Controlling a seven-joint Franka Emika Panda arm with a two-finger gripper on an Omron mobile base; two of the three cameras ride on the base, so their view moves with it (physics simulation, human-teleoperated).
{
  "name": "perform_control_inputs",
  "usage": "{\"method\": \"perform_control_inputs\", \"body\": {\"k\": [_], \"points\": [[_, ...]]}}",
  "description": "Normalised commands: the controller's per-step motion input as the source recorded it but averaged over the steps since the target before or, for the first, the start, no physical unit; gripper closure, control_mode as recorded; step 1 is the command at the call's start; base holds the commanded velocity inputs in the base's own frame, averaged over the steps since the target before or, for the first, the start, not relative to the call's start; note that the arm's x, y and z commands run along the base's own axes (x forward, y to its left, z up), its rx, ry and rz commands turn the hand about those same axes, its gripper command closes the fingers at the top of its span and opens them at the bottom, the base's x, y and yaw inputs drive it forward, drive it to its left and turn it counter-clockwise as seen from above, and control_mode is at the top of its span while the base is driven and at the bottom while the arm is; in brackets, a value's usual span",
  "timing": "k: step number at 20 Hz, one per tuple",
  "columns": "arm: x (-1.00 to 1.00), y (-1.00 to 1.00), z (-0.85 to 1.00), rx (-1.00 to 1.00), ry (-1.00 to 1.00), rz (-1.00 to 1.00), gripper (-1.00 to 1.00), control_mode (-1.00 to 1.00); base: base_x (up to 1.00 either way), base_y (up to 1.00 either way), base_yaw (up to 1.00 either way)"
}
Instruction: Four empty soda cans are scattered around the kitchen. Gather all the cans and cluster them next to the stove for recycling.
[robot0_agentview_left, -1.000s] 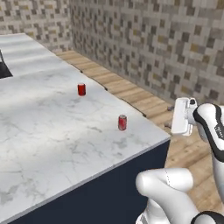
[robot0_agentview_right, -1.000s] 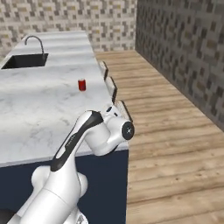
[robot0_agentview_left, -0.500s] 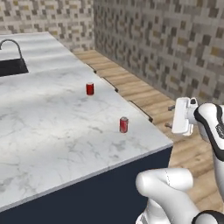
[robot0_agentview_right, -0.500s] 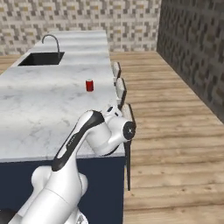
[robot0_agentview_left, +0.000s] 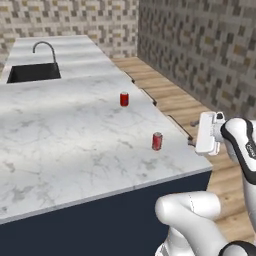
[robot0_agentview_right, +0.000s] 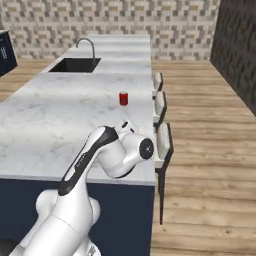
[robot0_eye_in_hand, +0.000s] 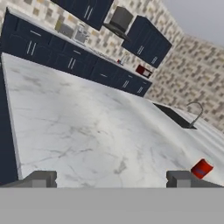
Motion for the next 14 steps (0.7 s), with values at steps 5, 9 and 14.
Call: {"method": "perform_control_inputs", "body": {"k": [5,9,14], "points": [[0.0,0.0,0.0,0.0,0.0,0.0,-1.0,1.0,0.05,-0.45,0.14],[0.0,0.0,0.0,0.0,0.0,0.0,-1.0,1.0,0.27,-0.48,0.11],[0.0,0.0,0.0,0.0,0.0,0.0,-1.0,1.0,0.45,-0.21,0.12]]}}
